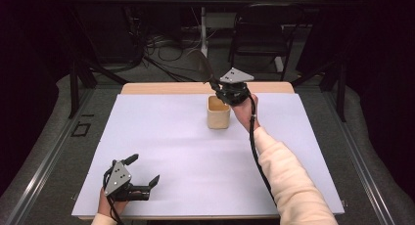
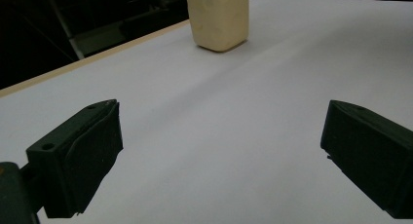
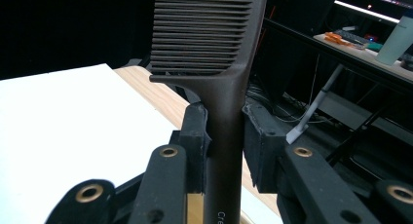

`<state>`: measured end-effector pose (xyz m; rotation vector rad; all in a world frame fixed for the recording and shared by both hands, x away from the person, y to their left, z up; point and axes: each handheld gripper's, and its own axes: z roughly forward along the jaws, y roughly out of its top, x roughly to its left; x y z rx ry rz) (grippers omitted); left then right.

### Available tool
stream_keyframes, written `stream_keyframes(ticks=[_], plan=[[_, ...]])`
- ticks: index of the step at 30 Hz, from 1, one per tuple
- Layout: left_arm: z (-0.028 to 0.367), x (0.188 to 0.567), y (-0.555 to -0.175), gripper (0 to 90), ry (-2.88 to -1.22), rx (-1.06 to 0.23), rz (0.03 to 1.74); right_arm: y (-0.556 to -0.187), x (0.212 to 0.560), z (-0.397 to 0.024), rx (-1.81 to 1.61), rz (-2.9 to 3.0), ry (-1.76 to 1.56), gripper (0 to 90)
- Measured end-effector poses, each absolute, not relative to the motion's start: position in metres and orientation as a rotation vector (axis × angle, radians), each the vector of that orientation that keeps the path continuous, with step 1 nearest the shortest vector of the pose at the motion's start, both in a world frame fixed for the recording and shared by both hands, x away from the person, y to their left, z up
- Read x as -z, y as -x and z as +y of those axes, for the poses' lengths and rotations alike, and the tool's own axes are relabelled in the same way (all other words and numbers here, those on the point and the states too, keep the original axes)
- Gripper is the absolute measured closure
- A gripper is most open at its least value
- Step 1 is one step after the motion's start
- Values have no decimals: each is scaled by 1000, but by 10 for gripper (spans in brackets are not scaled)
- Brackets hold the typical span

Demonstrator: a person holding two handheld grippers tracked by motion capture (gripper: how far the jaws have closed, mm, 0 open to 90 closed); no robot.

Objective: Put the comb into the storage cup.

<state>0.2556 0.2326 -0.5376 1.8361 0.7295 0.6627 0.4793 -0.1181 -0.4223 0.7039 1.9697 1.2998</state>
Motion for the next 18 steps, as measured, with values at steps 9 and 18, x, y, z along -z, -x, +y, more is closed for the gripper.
stream_keyframes(ticks=[9, 18], plan=[[233, 537, -256, 15, -1836, -664, 728, -481, 427, -115, -1300, 1981, -703, 720], [233, 537, -256, 15, -1836, -663, 726, -482, 432, -113, -1290, 1998, -699, 720]])
